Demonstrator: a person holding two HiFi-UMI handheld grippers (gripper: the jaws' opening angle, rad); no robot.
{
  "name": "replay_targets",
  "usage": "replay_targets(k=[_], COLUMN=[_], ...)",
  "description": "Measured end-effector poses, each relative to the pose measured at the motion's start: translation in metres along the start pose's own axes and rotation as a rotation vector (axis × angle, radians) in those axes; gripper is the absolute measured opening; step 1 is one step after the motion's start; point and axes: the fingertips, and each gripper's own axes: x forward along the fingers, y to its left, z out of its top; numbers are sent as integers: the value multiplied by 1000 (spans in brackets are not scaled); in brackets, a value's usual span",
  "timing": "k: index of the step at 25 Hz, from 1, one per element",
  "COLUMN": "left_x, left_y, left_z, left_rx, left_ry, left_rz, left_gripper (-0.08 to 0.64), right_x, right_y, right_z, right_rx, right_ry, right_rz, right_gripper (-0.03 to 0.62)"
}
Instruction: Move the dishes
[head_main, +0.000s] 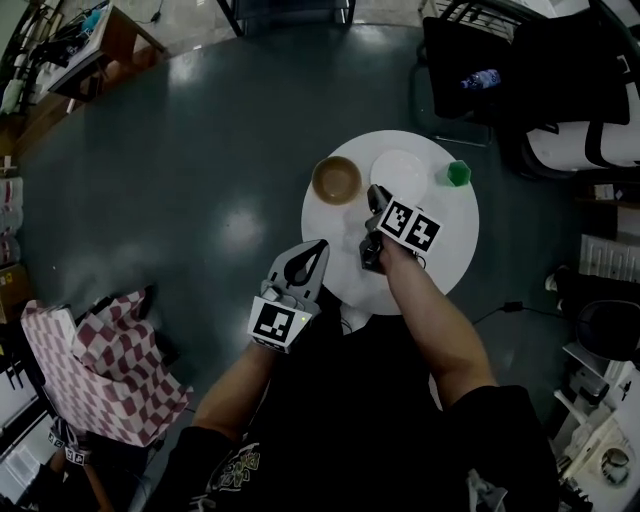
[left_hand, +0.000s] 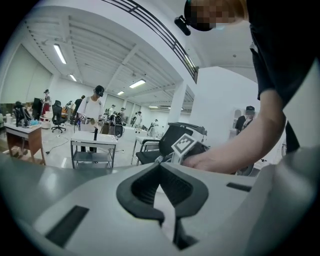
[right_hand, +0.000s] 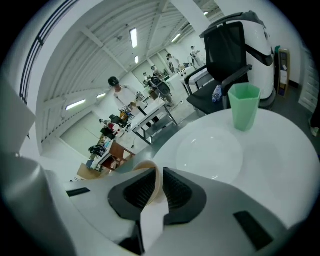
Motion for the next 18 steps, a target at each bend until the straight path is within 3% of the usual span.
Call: replay_targets(k=[3,9,18], left_x=[0,-2,5], left_y=[1,-13,-67], left_z=[5,25,56], left_rx=[6,9,13], left_ry=[8,32,45], left_rz=[-9,-56,-97], left_gripper=[6,6,6], right_x=[-31,-109,-207], right_y=[10,31,56], right_z=[11,29,35], right_rx=[-40,-147,-427], right_ry=[-53,-171,-262], right_rz=[55,161,277], right_gripper=[34,25,23])
